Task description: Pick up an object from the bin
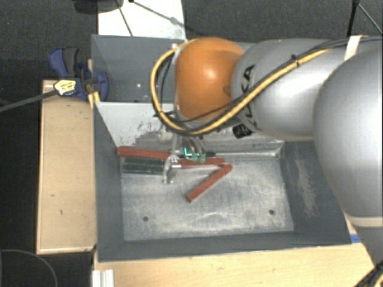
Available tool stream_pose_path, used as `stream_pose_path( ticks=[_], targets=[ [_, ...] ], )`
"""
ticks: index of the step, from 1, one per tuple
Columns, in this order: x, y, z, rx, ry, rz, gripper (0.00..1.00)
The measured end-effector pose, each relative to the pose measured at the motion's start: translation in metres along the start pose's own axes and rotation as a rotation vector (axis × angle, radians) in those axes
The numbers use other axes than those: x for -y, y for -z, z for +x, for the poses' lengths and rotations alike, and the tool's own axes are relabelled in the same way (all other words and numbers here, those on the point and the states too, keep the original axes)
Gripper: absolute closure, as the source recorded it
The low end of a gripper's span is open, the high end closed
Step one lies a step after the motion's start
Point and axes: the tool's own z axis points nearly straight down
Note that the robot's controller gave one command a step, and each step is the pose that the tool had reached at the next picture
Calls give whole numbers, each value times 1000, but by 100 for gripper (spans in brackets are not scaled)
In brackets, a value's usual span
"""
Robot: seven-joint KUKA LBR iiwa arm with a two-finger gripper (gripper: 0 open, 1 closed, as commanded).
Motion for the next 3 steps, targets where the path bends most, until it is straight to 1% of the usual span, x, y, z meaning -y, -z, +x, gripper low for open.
stream_pose_path(
  ticks=[1, 2, 3],
  targets=[
    [1, 5, -2, 8, -4, -1, 0],
    [30, -91, -9, 26, -68, -6, 100],
    [30, -91, -9, 26, -70, -6, 100]
  ],
)
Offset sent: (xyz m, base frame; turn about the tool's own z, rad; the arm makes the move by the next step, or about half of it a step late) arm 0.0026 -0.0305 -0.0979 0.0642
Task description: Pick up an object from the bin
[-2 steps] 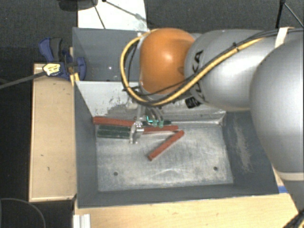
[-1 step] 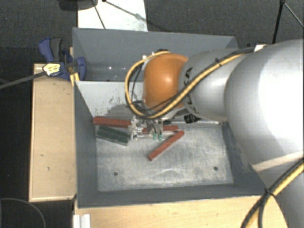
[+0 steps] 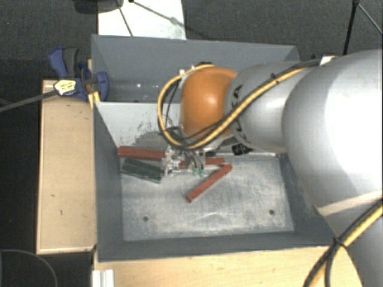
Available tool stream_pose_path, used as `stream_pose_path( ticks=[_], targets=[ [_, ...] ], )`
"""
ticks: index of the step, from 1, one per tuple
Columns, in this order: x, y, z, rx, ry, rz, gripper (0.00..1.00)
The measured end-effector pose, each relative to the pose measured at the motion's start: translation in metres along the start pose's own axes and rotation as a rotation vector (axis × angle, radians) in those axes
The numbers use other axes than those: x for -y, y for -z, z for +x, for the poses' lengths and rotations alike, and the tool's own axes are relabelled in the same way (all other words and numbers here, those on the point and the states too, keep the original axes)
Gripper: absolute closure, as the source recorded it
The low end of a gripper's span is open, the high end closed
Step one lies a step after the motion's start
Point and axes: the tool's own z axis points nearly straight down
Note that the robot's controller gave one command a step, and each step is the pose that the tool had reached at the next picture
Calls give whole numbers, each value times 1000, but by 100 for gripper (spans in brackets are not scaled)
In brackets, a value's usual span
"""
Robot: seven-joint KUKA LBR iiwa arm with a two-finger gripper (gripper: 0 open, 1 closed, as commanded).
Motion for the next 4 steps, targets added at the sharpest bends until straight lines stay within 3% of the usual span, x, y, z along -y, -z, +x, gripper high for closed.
stream_pose_path(
  ticks=[1, 2, 3, 4],
  targets=[
    [5, 26, 6, -18, -9, 5, 100],
    [5, 48, 7, -19, 31, 6, 0],
    [6, 40, 7, -20, 54, 6, 0],
    [-20, -4, 5, -5, 175, -2, 100]
  ],
)
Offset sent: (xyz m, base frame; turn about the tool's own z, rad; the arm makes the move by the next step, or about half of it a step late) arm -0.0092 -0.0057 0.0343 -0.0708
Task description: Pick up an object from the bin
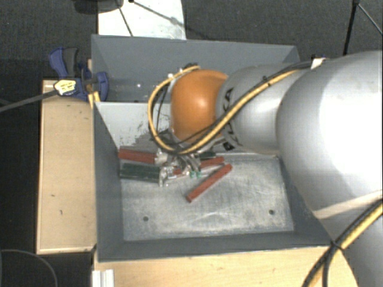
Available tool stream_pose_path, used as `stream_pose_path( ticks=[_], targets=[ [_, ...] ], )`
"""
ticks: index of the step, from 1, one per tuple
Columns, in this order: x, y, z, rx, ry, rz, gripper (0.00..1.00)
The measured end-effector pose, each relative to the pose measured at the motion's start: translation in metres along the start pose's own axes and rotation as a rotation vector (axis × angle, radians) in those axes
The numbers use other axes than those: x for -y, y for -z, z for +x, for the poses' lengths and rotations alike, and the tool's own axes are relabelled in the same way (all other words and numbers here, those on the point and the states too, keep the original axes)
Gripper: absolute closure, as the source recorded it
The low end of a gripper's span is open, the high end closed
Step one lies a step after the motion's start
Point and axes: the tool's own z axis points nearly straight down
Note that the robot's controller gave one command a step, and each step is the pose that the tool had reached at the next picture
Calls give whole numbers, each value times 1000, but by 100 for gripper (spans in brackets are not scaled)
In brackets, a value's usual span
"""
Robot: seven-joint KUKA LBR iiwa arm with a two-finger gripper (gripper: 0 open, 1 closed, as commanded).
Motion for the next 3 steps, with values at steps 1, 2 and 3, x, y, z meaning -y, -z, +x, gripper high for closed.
stream_pose_path(
  ticks=[1, 2, 3],
  targets=[
    [0, 0, 0, 0, -1, 0, 100],
    [-6, 34, 0, -17, 11, 5, 100],
    [4, 56, 3, -11, -10, 4, 100]
  ],
)
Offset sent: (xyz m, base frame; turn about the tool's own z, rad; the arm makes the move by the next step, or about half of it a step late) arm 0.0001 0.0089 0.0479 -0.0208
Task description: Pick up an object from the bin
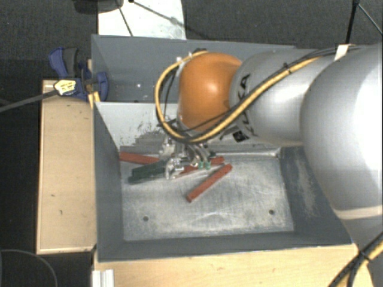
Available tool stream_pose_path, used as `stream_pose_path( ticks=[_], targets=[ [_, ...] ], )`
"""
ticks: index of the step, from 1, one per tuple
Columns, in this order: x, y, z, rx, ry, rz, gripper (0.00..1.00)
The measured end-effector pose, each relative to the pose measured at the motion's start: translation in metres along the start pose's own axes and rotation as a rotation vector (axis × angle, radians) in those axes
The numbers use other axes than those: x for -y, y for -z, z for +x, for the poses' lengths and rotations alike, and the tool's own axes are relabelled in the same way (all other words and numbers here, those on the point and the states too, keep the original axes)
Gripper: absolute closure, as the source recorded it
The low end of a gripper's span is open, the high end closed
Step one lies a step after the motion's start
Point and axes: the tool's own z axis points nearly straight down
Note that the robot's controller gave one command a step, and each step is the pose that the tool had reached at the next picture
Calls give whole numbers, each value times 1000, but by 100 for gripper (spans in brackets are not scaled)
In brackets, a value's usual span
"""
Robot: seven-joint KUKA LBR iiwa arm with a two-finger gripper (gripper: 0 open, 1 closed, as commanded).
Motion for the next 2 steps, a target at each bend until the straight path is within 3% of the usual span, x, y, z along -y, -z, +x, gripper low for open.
stream_pose_path(
  ticks=[1, 2],
  targets=[
    [4, 43, 4, -12, -21, 2, 100],
    [-4, 94, 3, 1, -53, 0, 100]
  ],
)
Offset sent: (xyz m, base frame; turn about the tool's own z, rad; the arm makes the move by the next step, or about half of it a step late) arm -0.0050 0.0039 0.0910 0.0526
